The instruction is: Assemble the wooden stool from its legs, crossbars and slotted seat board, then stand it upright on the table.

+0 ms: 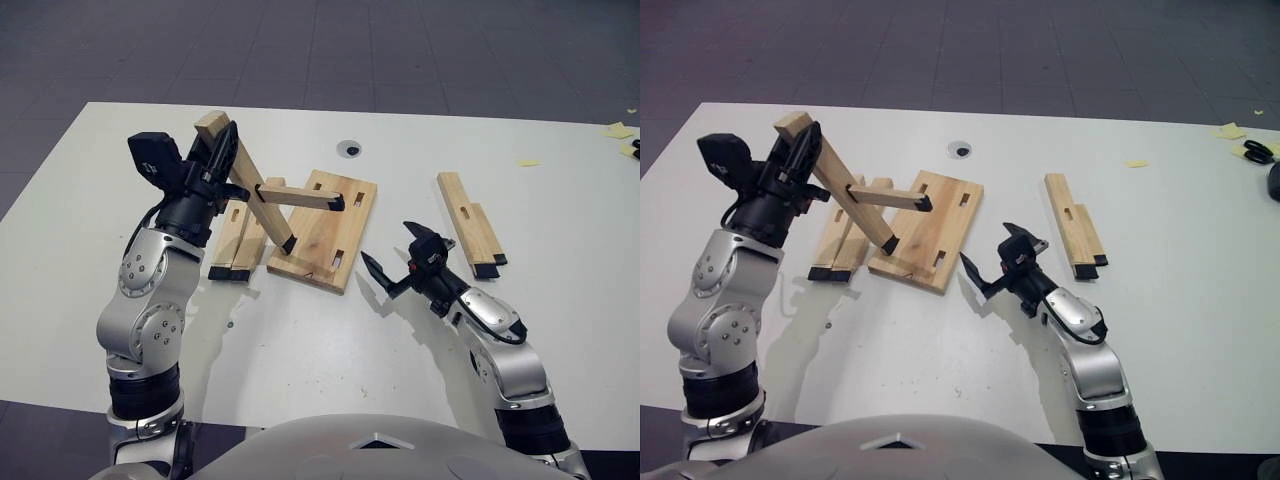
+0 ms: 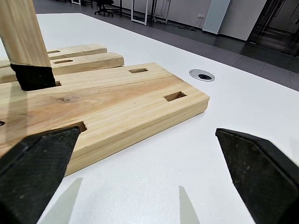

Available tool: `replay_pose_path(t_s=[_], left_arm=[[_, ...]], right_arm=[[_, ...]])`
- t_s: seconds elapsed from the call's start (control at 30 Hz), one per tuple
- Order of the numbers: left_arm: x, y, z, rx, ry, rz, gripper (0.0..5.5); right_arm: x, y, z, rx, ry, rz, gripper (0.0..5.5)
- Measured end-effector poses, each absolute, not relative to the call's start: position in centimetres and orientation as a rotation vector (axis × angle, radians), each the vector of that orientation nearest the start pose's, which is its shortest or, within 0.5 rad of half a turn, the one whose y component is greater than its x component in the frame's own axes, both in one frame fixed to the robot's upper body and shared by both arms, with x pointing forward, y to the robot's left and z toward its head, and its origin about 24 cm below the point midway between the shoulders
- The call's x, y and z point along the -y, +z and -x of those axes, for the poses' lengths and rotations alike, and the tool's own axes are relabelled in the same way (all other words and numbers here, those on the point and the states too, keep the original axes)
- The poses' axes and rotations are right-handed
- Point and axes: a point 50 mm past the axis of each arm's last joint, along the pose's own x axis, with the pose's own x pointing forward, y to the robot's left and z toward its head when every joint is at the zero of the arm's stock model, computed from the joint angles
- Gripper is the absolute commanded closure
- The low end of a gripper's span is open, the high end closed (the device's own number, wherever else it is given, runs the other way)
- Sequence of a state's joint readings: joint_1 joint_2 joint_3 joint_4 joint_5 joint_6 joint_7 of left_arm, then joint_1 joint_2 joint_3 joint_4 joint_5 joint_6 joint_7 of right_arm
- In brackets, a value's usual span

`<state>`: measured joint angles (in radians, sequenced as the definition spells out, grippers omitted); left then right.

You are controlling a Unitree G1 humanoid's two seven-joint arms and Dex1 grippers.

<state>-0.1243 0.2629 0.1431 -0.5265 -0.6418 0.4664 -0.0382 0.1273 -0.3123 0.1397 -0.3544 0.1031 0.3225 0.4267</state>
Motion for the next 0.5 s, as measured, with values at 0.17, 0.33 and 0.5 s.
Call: replay_pose_path(t_s=[0.17, 0.33, 0.5], left_arm=[[-17.34, 16.31, -25.13, 0.189, -0.266, 0.282, 4.47], [-17.13, 16.48, -25.19, 0.192, -0.267, 0.282, 4.47], [-16.89, 16.74, -25.42, 0.190, -0.272, 0.281, 4.47]], right_arm=[[14.51, 5.97, -21.63, -0.165, 0.579, 0.172, 0.10], [14.50, 5.94, -21.61, -0.166, 0.579, 0.172, 0.10], [14.39, 5.84, -21.52, -0.170, 0.584, 0.170, 0.10]])
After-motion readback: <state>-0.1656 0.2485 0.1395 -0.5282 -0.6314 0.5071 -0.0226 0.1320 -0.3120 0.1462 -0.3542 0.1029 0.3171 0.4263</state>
